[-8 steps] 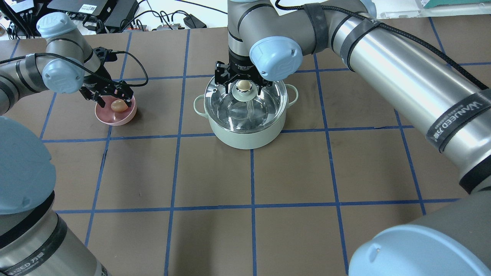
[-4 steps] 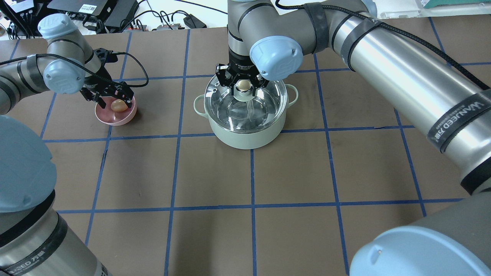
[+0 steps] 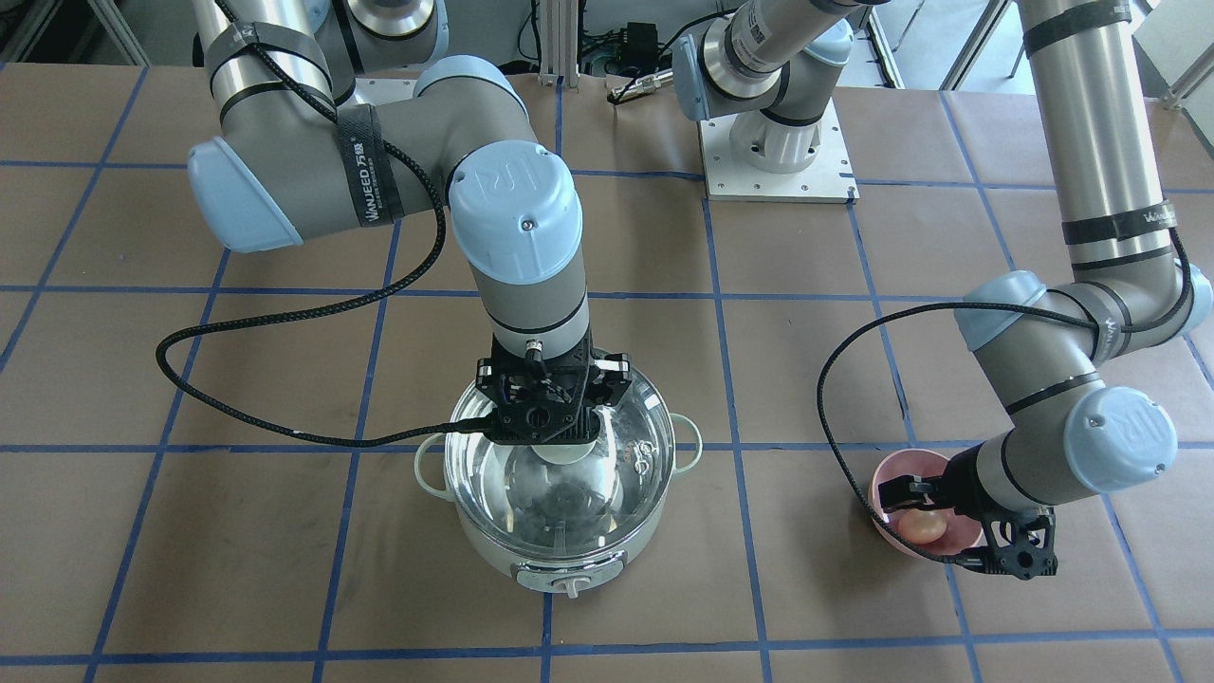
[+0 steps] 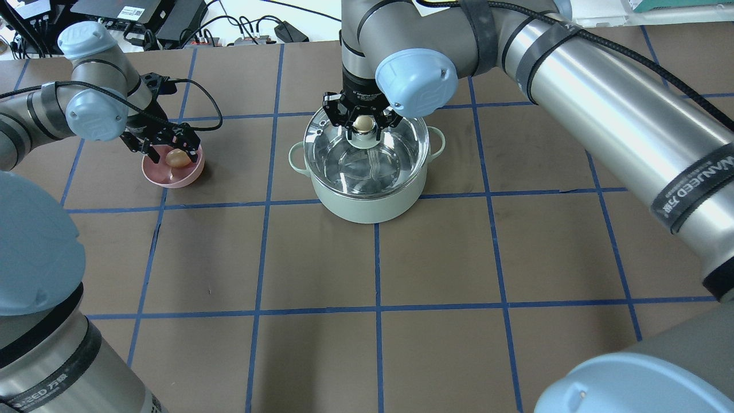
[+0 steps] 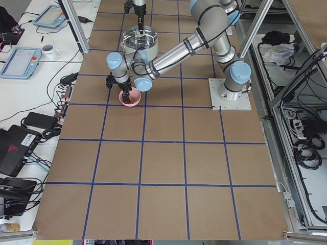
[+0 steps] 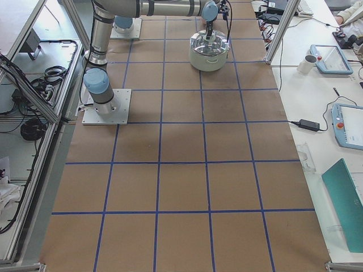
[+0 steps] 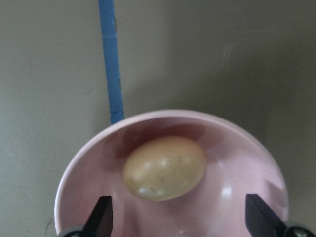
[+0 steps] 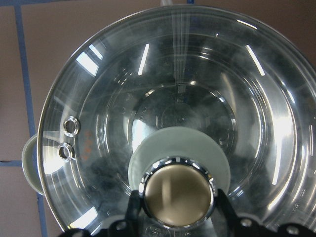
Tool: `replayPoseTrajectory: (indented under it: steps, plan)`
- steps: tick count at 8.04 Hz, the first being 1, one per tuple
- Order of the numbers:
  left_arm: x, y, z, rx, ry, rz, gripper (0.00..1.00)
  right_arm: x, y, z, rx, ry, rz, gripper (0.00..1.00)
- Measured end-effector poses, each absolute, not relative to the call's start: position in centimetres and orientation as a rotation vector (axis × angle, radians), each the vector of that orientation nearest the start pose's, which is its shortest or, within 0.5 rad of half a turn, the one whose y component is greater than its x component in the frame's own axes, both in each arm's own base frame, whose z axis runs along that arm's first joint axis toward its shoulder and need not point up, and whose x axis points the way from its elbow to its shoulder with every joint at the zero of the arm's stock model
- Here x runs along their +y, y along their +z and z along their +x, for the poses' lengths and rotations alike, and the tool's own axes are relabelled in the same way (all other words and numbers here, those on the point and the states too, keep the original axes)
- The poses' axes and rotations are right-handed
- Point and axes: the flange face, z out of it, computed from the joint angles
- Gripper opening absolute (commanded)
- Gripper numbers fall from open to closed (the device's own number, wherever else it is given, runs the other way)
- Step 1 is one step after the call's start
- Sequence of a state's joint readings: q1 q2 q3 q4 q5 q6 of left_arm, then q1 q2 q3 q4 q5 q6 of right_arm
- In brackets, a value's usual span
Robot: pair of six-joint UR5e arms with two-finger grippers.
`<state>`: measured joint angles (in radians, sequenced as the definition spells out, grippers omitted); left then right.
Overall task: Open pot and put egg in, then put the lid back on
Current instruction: 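Grasp the lid knob with the right gripper while the left gripper lowers toward the egg, then lift the glass lid off the pot and set it down beside the pot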
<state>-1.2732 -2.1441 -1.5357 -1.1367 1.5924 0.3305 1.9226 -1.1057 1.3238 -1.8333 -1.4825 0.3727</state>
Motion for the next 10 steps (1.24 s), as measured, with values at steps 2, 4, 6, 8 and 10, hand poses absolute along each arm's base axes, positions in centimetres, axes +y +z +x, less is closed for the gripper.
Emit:
replayPoseTrajectory:
  steps: [2,4,6,8,10]
  plan:
    - [-66.6,20.4,6.7,3.15,0.177,0.055,0.86,-58.4,37.3,36.4,3.04,-0.031,0.014,0.44]
    - [-66.7,20.3,6.7,3.151,0.18,0.057,0.71,-57.9,39.0,35.5,3.038,-0.034,-0.008,0.44]
    - [-66.7,20.2,6.7,3.151,0.181,0.058,0.5,-57.0,41.8,32.9,3.043,-0.01,-0.049,0.44]
    - [-66.6,20.1,6.7,3.152,0.184,0.057,0.39,-56.6,44.6,28.3,3.05,0.024,-0.081,0.44]
    - [-66.6,20.1,6.7,3.154,0.185,0.054,0.36,-56.5,46.9,22.1,3.054,0.077,-0.12,0.43]
